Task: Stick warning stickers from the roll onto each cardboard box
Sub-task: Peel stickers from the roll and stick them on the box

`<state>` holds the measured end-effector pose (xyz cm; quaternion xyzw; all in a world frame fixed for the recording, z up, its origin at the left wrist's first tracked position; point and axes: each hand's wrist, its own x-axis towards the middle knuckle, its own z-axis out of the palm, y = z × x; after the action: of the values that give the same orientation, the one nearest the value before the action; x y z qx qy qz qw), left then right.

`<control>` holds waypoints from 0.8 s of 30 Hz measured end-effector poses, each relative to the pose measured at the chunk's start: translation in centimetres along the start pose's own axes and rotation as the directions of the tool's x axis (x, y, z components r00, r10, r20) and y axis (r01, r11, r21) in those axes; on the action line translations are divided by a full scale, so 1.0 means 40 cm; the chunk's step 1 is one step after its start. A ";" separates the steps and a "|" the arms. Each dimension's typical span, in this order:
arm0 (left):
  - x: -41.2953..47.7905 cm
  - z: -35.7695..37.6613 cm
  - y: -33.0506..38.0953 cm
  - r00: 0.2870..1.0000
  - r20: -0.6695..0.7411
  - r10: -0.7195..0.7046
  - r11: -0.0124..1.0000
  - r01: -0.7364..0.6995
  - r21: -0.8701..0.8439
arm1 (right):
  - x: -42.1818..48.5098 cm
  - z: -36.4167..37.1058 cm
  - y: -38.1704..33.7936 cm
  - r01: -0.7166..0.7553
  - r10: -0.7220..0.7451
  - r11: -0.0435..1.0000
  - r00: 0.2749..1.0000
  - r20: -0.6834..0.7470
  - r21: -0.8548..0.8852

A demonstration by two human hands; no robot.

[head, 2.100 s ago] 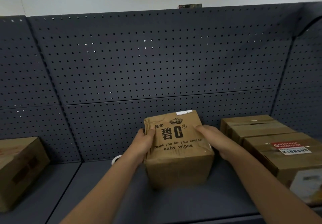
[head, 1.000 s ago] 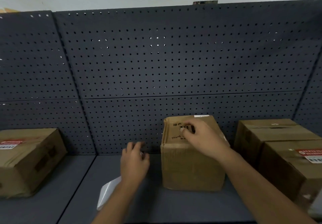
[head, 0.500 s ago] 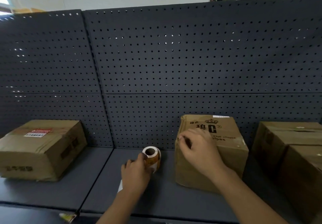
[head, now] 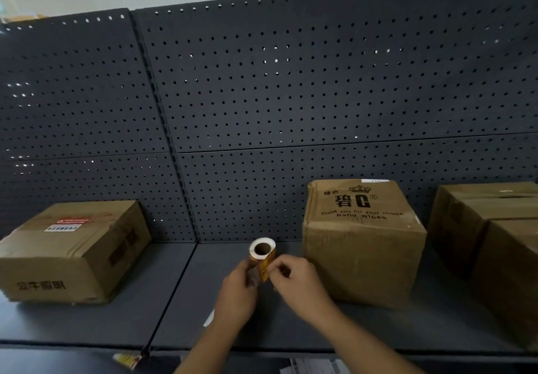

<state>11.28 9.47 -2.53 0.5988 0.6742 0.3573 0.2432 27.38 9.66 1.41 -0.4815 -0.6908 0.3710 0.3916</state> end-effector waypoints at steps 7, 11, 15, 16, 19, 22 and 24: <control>0.000 -0.007 -0.018 0.999 -0.020 0.029 1.000 -0.029 -0.004 | 0.064 0.072 0.075 -0.121 0.121 0.992 0.993 -0.007 -0.037; 0.002 -0.004 -0.023 0.998 -0.032 0.047 0.999 -0.047 -0.020 | 0.070 0.096 0.086 -0.069 0.068 0.997 0.997 -0.037 -0.044; 0.003 0.001 -0.034 0.997 -0.022 0.073 0.996 -0.074 -0.040 | 0.073 0.106 0.102 -0.047 0.045 0.998 0.997 -0.062 -0.042; 0.005 0.001 -0.038 0.997 -0.017 0.076 0.995 -0.077 -0.058 | 0.073 0.108 0.105 -0.046 0.043 0.998 0.997 -0.062 -0.049; 0.014 -0.001 -0.039 0.998 -0.008 0.064 0.992 -0.064 -0.113 | 0.070 0.110 0.115 -0.027 0.022 0.997 0.998 -0.063 -0.068; 0.024 0.001 -0.043 0.998 -0.016 0.057 0.989 -0.058 -0.136 | 0.068 0.110 0.124 -0.012 0.004 0.996 0.996 -0.085 -0.087; 0.027 0.004 -0.044 0.998 -0.020 0.063 0.987 -0.065 -0.144 | 0.069 0.109 0.126 -0.012 0.004 0.997 0.994 -0.105 -0.075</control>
<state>10.08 10.50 -3.89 0.5981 0.6289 0.4176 0.2691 24.71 13.03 -4.41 -0.5174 -0.6809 0.3204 0.4074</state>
